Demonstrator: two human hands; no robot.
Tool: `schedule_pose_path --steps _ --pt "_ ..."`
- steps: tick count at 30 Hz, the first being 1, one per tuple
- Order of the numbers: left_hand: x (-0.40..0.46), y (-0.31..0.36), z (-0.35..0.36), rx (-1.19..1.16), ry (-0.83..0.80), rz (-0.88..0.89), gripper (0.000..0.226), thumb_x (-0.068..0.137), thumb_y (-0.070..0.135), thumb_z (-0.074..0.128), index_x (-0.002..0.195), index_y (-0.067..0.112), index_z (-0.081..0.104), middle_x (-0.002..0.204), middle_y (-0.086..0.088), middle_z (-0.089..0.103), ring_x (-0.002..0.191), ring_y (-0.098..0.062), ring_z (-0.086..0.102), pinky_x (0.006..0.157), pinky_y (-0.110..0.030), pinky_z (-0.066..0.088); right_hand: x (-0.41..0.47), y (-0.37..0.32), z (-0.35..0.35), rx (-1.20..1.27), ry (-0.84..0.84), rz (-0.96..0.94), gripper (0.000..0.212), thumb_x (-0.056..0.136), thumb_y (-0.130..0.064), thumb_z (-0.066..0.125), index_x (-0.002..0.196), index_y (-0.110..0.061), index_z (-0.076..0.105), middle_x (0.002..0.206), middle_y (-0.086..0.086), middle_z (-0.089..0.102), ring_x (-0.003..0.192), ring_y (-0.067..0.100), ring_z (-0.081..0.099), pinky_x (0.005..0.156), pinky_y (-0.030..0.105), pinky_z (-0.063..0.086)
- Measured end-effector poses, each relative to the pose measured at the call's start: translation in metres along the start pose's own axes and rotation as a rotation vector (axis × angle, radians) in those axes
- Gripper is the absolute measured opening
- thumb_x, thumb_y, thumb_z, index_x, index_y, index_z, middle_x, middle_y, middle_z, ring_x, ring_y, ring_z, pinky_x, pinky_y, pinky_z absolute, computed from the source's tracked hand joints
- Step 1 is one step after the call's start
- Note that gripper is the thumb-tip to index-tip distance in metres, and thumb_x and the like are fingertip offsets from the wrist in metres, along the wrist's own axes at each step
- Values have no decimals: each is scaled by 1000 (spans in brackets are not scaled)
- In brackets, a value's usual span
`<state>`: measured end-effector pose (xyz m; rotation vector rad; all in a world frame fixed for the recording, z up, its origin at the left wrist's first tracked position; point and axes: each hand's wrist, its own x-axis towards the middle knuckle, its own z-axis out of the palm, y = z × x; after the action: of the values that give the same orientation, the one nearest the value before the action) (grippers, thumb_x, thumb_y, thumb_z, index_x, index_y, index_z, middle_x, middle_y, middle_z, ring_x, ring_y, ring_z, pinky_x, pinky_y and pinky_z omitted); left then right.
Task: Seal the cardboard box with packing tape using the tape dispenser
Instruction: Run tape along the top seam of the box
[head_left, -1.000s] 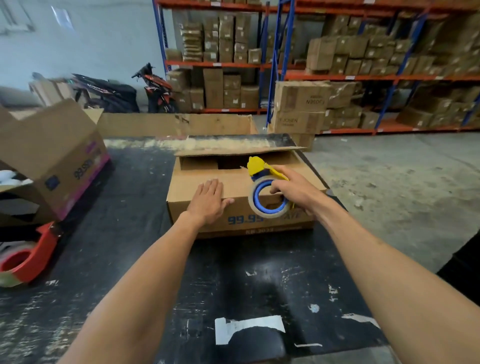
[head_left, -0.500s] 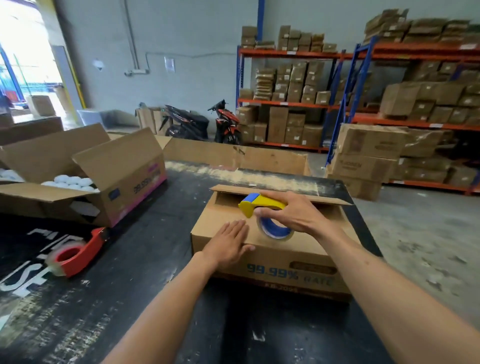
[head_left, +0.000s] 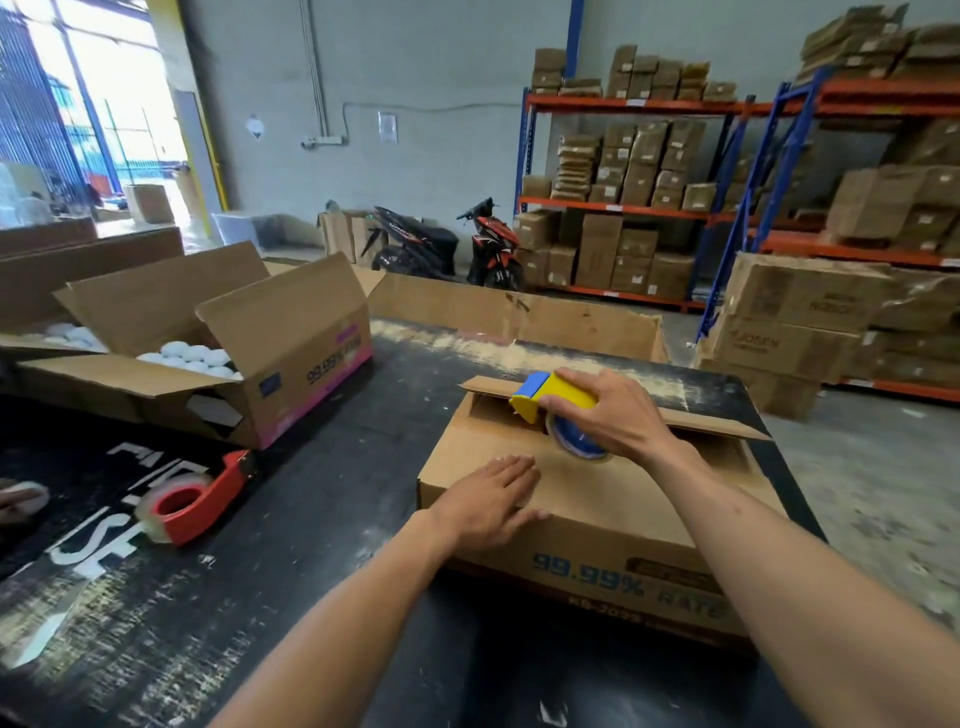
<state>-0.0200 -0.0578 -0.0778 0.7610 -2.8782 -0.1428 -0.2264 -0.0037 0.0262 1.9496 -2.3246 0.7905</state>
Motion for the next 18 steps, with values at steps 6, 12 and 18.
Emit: schedule_pose_path --steps 6,12,18 --pt "22 -20 -32 -576 553 -278 39 104 36 42 133 15 57 130 -2 62 119 -15 56 101 -26 43 25 2 -7 218 79 76 65 85 -77 55 140 -42 60 119 2 65 105 25 58 89 41 48" --pt "71 -67 -32 -238 333 -422 57 107 34 21 158 9 13 166 -8 3 153 -22 -4 123 -39 -7 63 0 -10 365 108 72 65 82 -77 59 135 -40 65 132 -2 67 117 22 59 101 44 50" --pt "81 -75 -24 -446 349 -461 55 107 34 22 154 6 29 150 -16 46 141 -31 38 121 -41 14 77 0 17 446 94 85 58 86 -69 63 135 -39 66 129 -8 68 114 16 60 97 37 50"
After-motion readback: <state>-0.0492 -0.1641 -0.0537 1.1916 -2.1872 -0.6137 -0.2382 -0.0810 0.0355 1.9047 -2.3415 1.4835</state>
